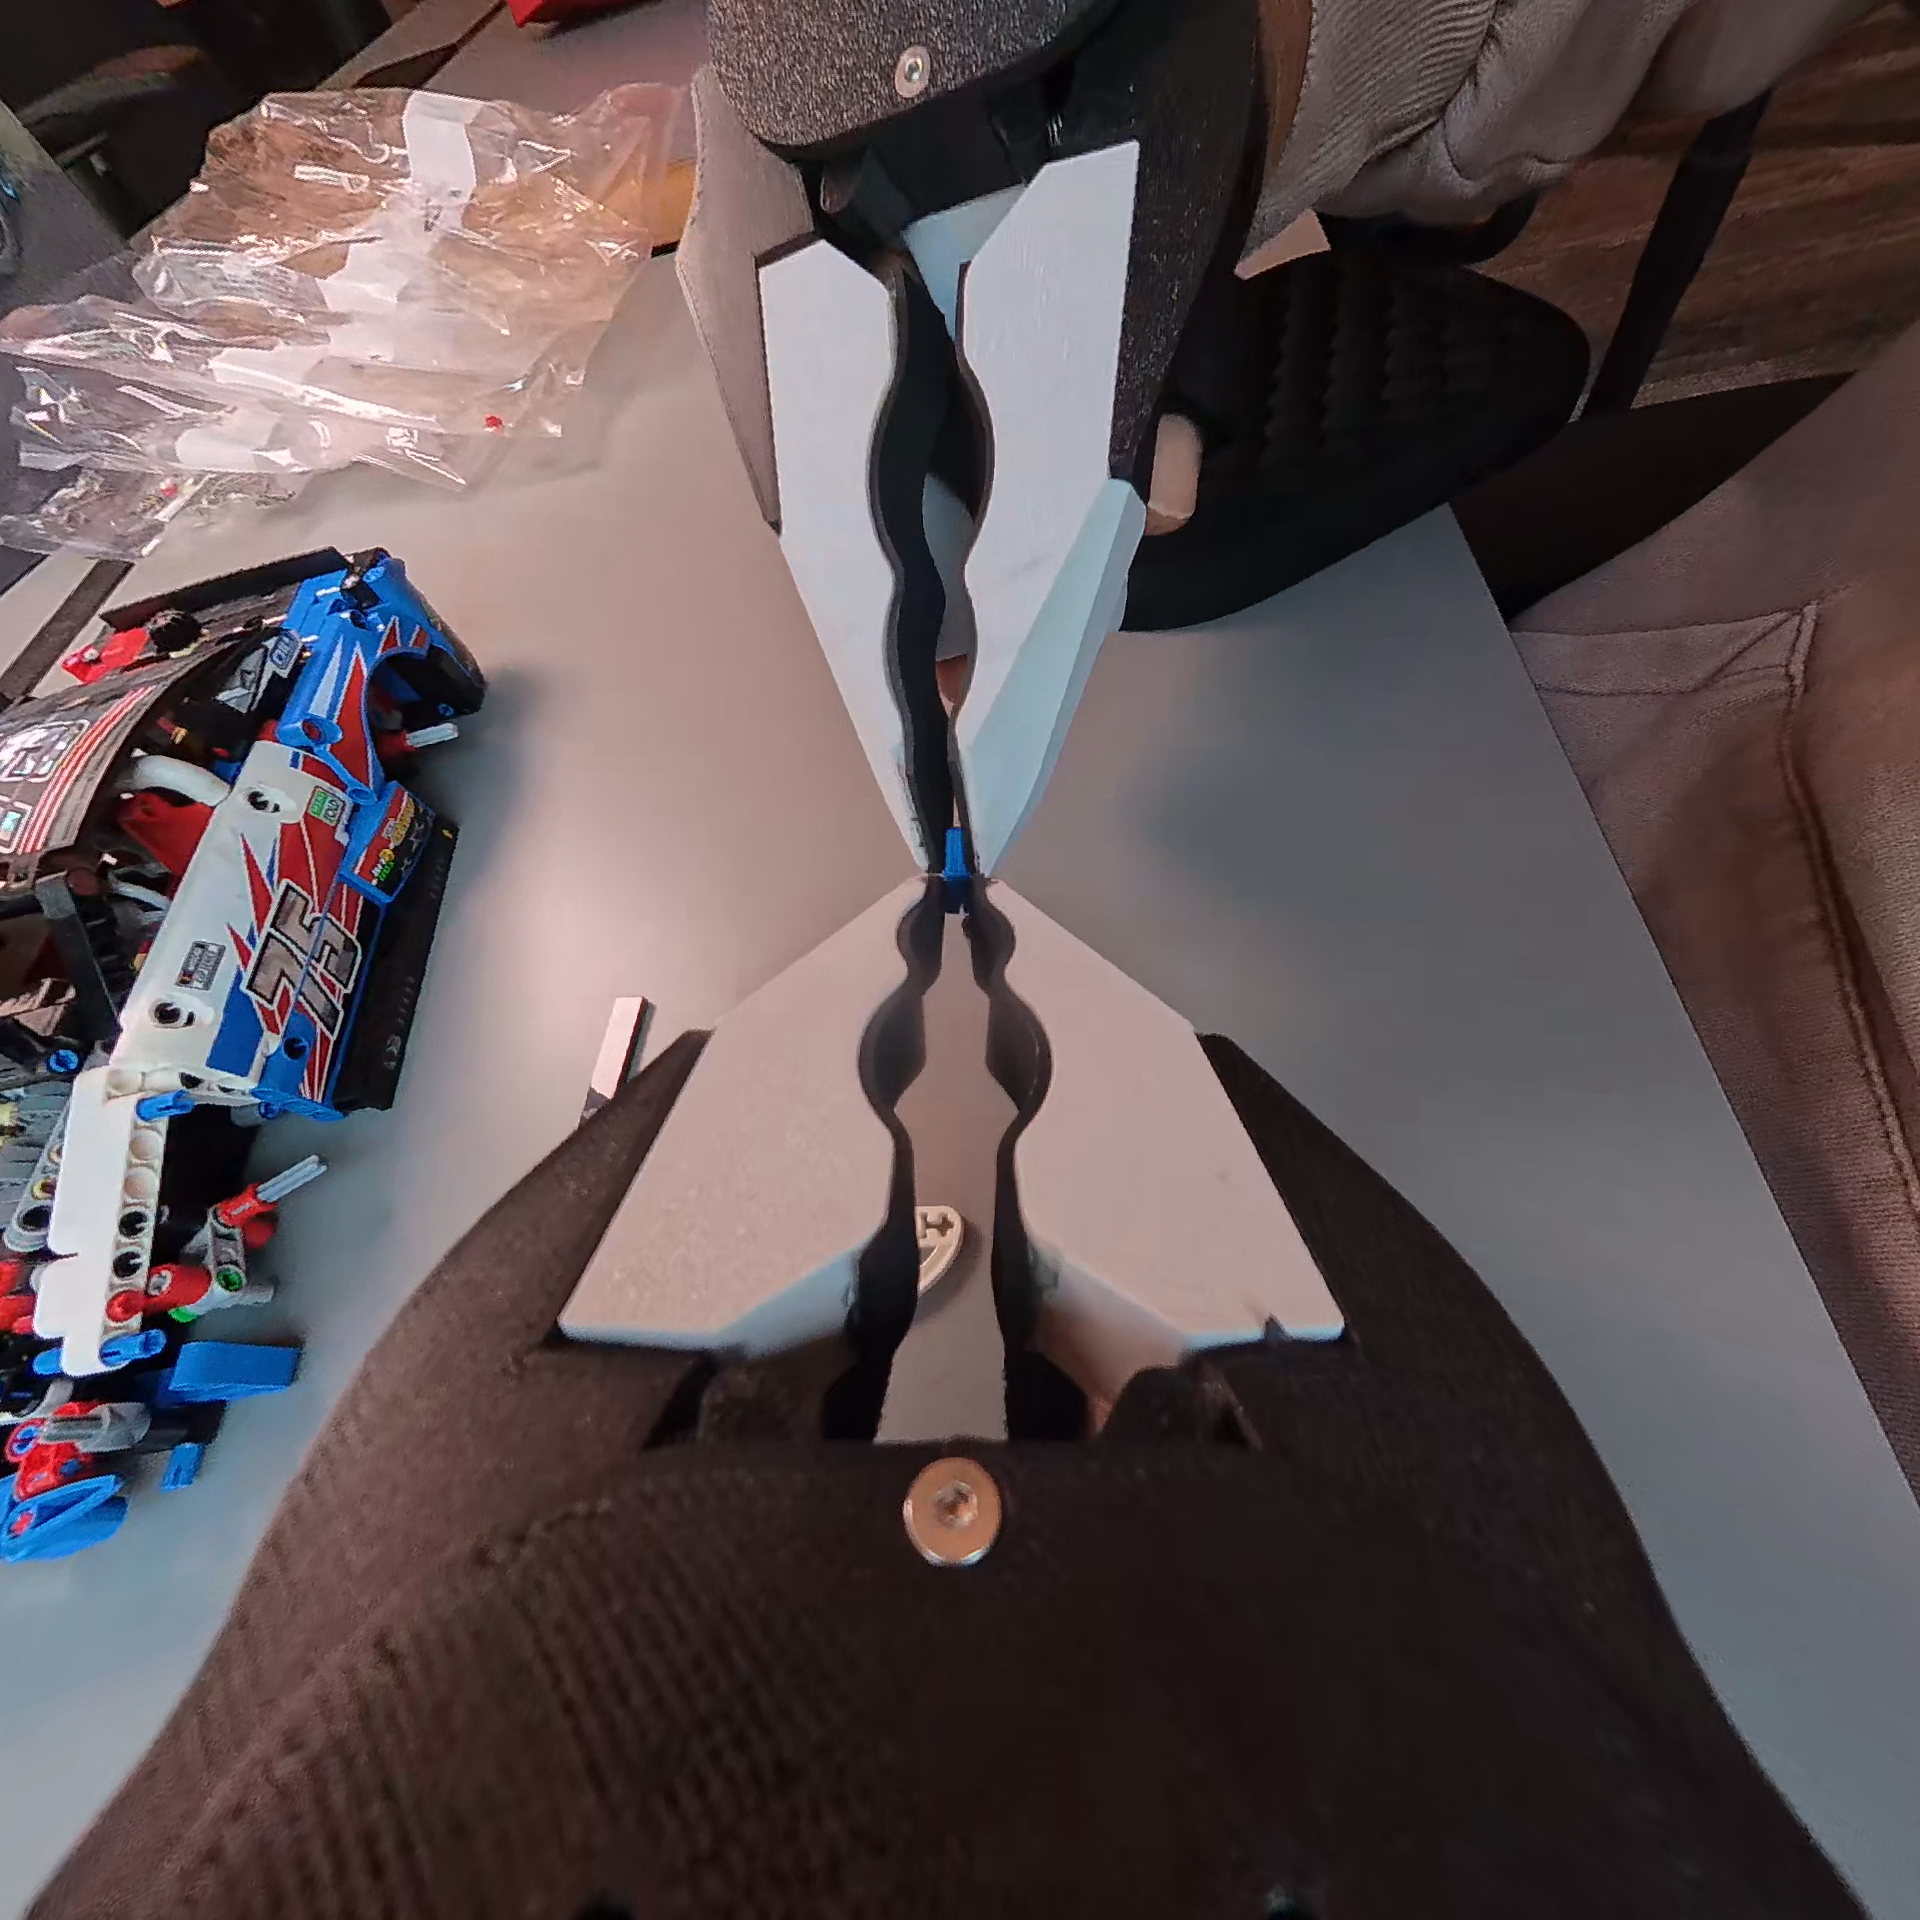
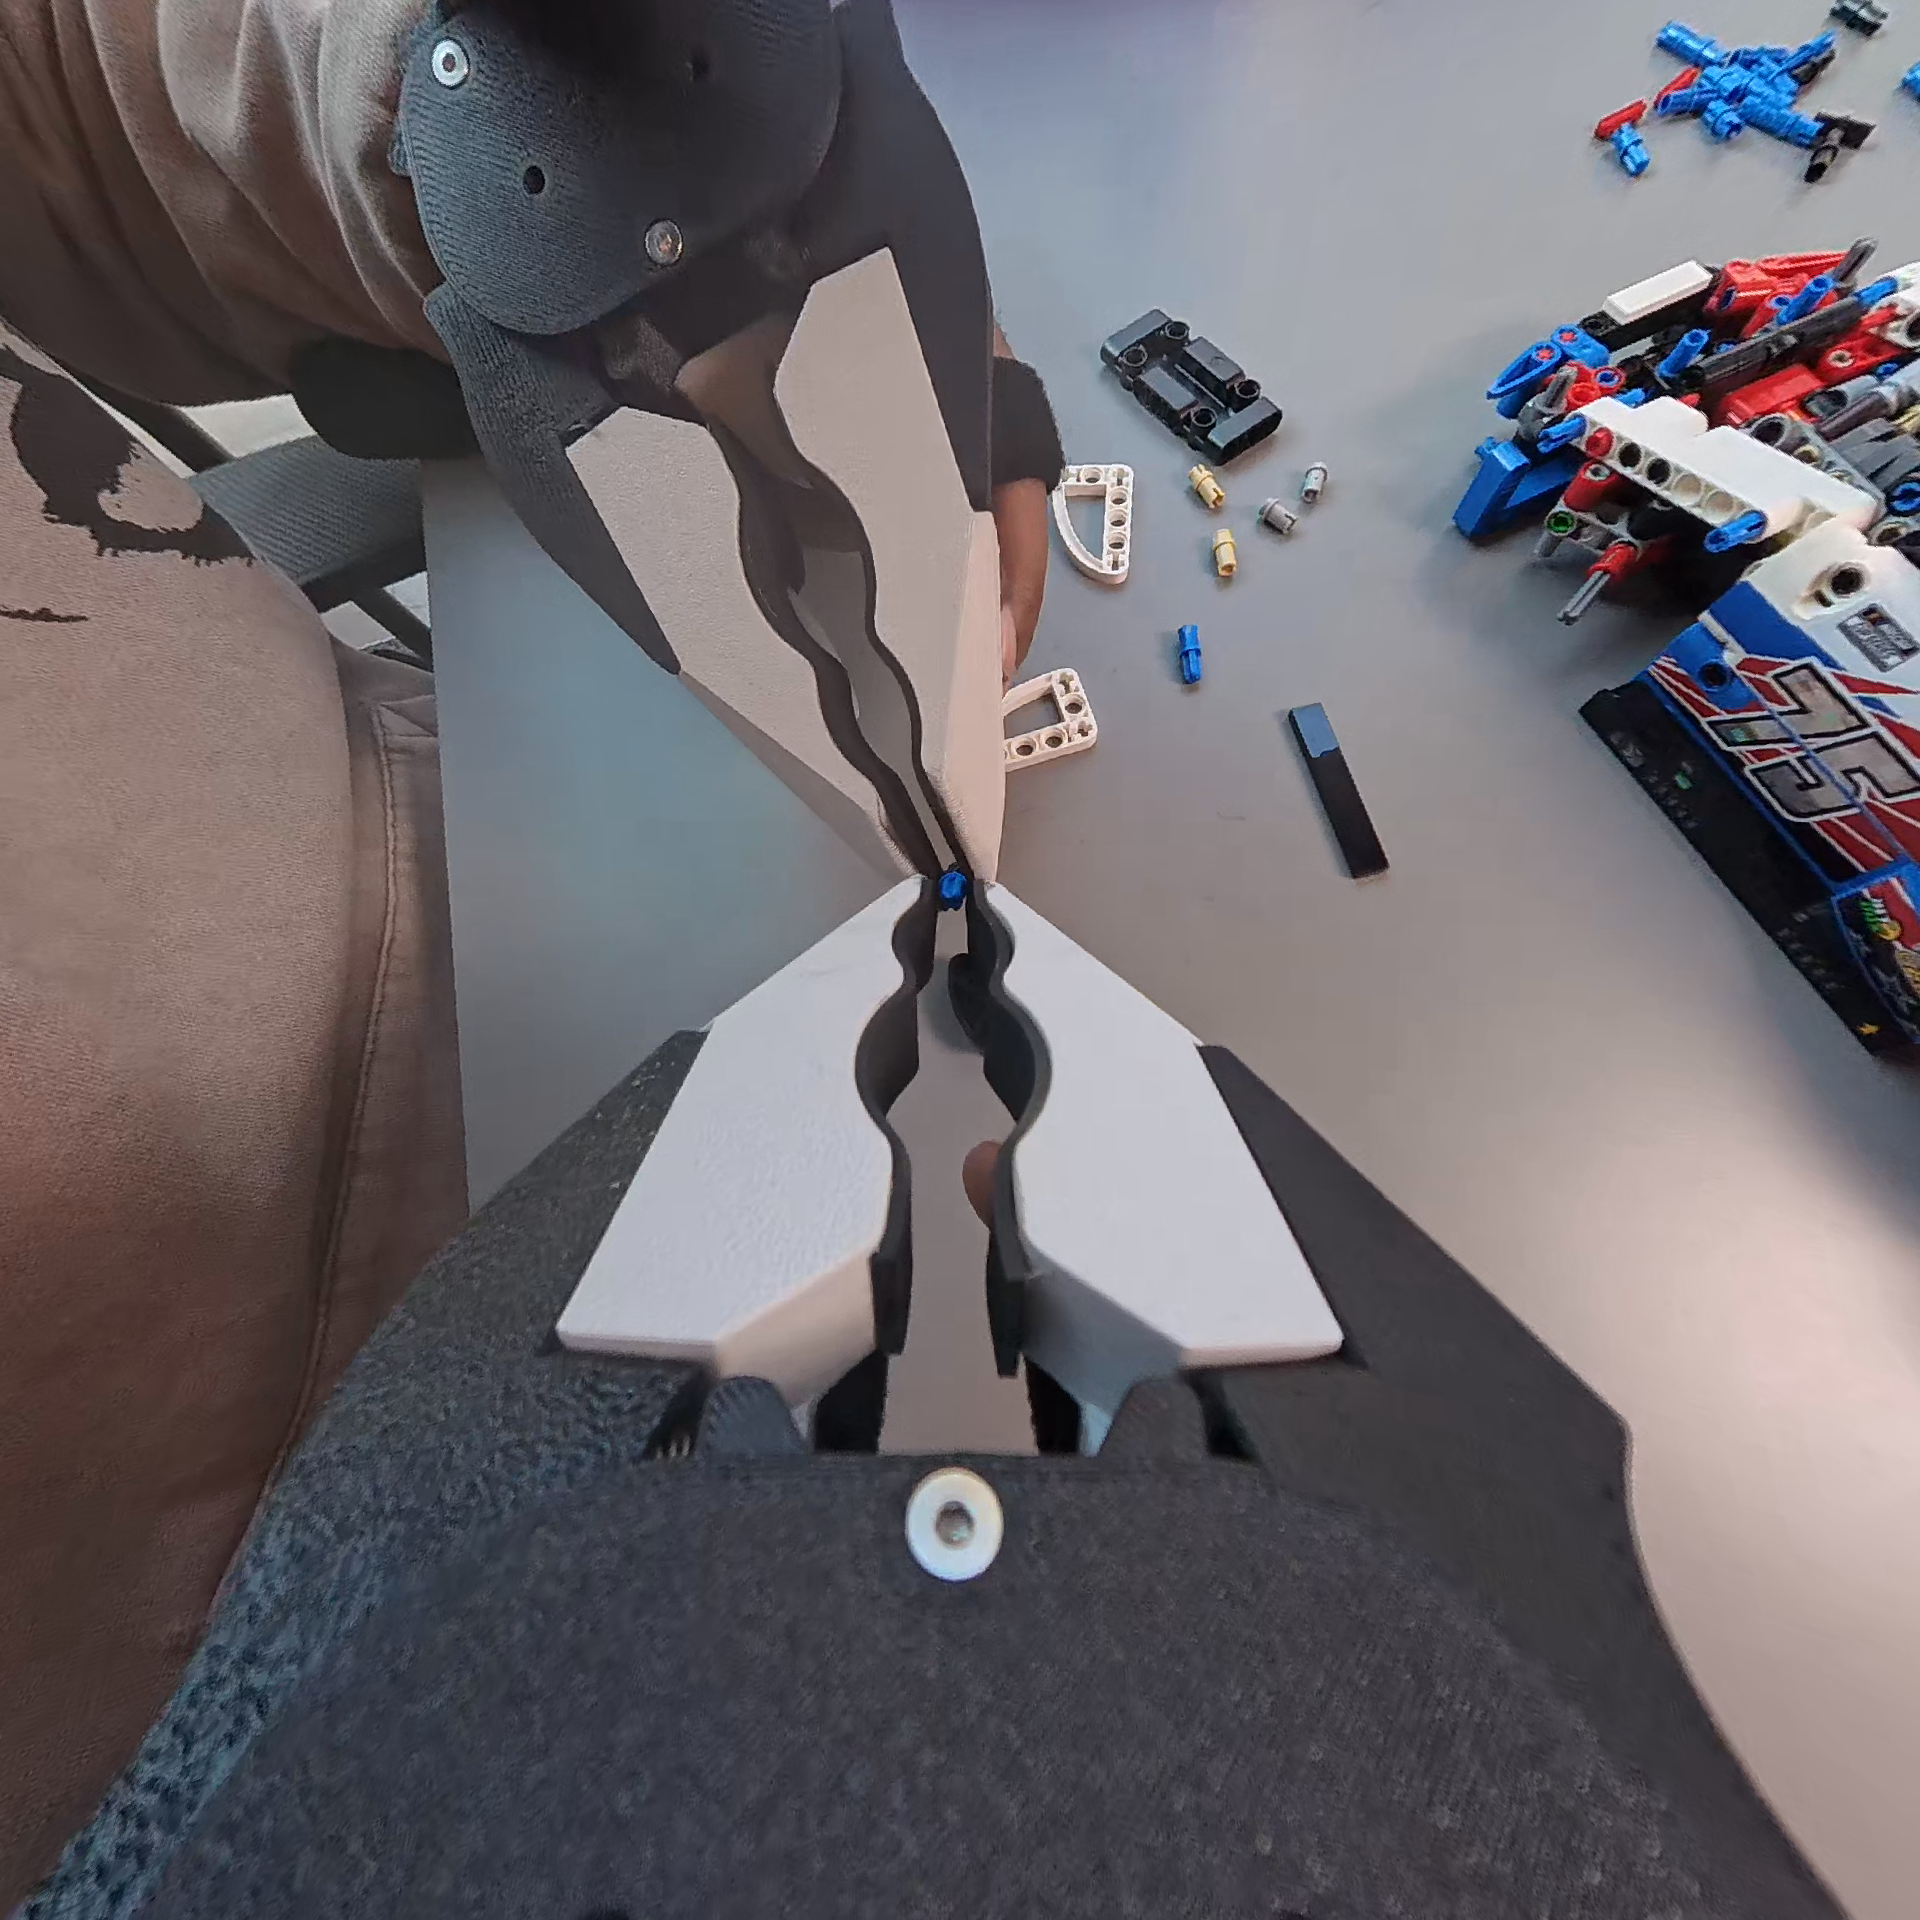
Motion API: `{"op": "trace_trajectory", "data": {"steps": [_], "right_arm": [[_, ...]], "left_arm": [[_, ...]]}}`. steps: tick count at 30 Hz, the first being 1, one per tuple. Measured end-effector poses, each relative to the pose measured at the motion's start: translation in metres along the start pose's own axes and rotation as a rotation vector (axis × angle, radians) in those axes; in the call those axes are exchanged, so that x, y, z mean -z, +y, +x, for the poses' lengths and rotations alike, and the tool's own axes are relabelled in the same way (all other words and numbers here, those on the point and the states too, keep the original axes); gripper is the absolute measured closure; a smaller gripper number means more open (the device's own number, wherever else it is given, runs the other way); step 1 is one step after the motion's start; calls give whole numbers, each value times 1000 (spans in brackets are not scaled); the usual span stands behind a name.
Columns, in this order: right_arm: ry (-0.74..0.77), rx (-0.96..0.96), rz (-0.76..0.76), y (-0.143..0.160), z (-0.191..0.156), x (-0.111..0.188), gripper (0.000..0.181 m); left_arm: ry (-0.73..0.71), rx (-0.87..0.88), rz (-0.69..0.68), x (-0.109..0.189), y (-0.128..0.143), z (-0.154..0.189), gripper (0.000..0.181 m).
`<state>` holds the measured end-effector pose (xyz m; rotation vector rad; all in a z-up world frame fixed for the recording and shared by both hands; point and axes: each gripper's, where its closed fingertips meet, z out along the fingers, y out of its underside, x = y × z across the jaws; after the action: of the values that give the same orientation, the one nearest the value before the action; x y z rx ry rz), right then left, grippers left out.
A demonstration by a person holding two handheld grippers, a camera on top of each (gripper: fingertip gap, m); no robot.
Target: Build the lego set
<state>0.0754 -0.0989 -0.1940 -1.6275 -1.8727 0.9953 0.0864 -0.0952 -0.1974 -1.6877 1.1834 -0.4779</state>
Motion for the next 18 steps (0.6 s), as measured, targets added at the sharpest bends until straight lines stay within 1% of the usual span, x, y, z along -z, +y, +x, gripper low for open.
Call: {"op": "trace_trajectory", "data": {"steps": [5,8,10,12,14,18], "right_arm": [[10,-6,-14,4,-1,-3,180],[-6,-16,-54,10,-3,-1,180],[-41,-29,-141,24,-8,3,180],[-24,-30,-198,36,-8,5,180],[-19,-41,-236,44,-10,2,180],[32,-49,-276,51,4,-6,180]], "left_arm": [[6,-6,-18,-1,3,2,180],[48,32,-35,-2,6,6,174],[66,70,-74,-1,13,4,170],[69,84,-116,0,21,2,166],[69,55,-160,-2,27,3,167],[84,24,-260,-10,38,10,173]]}}
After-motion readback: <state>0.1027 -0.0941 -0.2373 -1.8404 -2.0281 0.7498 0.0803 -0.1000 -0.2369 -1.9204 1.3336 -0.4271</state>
